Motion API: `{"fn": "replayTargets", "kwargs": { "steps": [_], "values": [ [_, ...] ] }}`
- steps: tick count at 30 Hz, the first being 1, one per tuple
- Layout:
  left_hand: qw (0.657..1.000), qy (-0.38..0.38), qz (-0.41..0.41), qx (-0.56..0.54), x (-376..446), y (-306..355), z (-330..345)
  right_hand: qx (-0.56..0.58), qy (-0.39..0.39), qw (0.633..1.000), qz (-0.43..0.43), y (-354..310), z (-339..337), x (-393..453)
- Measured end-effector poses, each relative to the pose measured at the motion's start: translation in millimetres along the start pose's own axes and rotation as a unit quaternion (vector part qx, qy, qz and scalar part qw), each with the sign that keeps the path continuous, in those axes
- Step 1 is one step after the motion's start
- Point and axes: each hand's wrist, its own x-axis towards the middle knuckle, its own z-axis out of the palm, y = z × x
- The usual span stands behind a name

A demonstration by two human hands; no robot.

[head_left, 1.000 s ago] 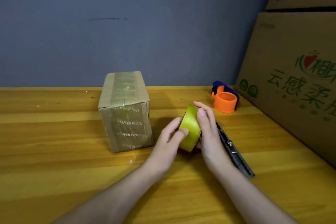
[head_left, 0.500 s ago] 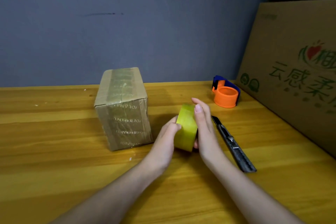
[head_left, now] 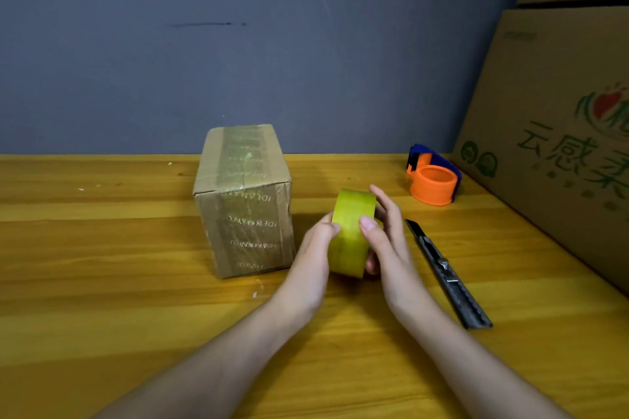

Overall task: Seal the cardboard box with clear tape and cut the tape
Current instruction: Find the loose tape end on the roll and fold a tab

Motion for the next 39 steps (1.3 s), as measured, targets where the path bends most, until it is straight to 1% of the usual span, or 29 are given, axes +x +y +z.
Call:
{"fn": "replayTargets", "kwargs": {
  "steps": [4, 8, 11, 16, 20, 23, 27, 32, 39],
  "values": [
    [1.0, 0.012, -0.027, 0.004, 1.0, 2.0, 0.9, -0.005, 0.017, 1.0, -0.005, 0.7, 2.0, -2.1],
    [0.999, 0.006, -0.041, -0.003, 1.0, 0.7, 2.0, -0.04, 0.038, 0.998, -0.01, 4.8, 0.0, -2.4],
    [0.999, -0.006, -0.043, 0.001, -0.3, 0.4, 3.2, -0.041, 0.044, 0.998, -0.013, 7.3, -2.0, -3.1],
    [0.999, -0.029, -0.032, 0.007, -2.5, 0.5, 4.3, -0.053, 0.05, 0.997, -0.019, 7.5, -1.8, -3.1],
    [0.999, -0.033, -0.01, -0.002, -4.5, -0.4, 6.4, -0.05, 0.058, 0.997, -0.02, 8.6, -2.1, -1.9],
    [0.999, -0.036, -0.011, -0.007, -4.4, -2.7, 5.3, -0.046, 0.06, 0.997, -0.02, 8.6, -2.2, -2.4],
    [0.999, -0.022, -0.037, -0.001, -1.5, -1.7, 4.6, -0.05, 0.056, 0.997, -0.014, 8.7, -0.4, -2.3],
    [0.999, -0.021, -0.026, 0.006, -2.7, 0.3, 7.1, -0.061, 0.064, 0.996, -0.019, 8.7, -1.0, -2.6],
    [0.999, -0.04, -0.022, 0.003, -3.6, 1.3, 4.9, -0.061, 0.065, 0.996, -0.023, 9.3, -0.1, -2.0]
  ]
}}
